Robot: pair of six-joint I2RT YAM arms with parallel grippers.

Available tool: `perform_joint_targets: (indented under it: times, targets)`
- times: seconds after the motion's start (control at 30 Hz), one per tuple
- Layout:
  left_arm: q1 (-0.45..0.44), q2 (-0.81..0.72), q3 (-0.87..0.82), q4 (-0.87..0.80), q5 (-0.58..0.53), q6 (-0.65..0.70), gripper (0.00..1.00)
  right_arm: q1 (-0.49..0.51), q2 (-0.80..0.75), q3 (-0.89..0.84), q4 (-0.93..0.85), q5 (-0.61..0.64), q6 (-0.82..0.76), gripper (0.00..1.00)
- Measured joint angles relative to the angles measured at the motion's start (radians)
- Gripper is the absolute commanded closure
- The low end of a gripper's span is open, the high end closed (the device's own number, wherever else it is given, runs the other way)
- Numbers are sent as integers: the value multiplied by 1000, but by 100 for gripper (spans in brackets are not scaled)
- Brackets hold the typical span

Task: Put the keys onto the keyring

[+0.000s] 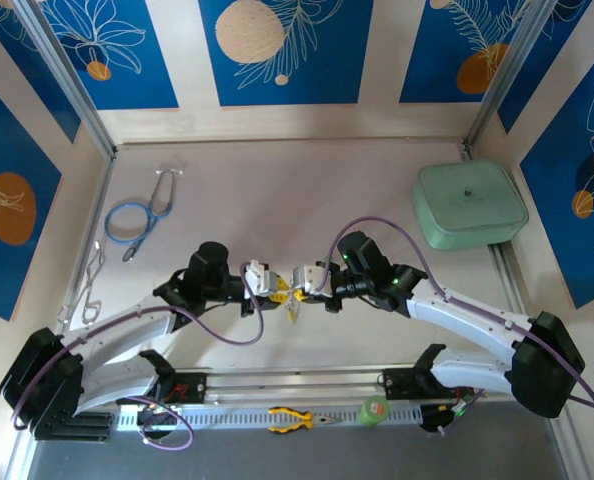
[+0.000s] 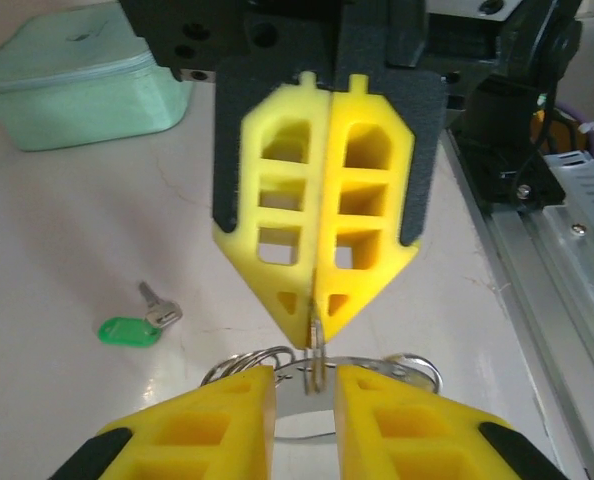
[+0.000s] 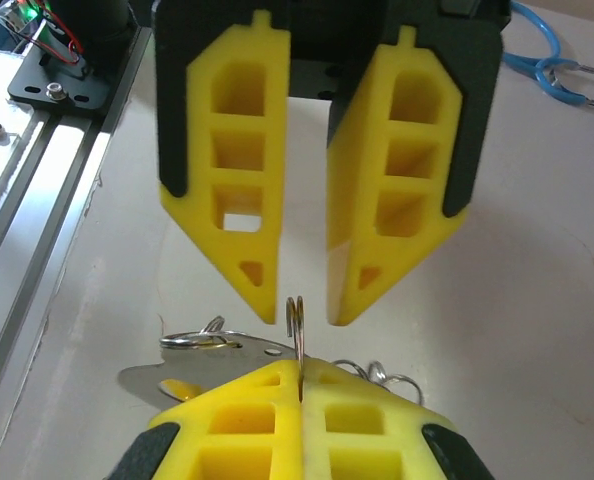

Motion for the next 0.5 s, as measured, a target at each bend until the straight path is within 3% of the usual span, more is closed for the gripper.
perform_joint_targets:
  times: [0.2, 0.37, 0.5]
  targets:
    - [-2, 0, 6, 0, -21, 7, 78, 0, 0, 1, 0, 7, -6, 100]
    - [-2, 1, 6, 1, -14, 12, 92, 2, 11, 19, -2, 8, -6, 100]
    - [-2, 2, 6, 0, -13, 14, 92, 2, 15, 23, -5, 10, -6, 100]
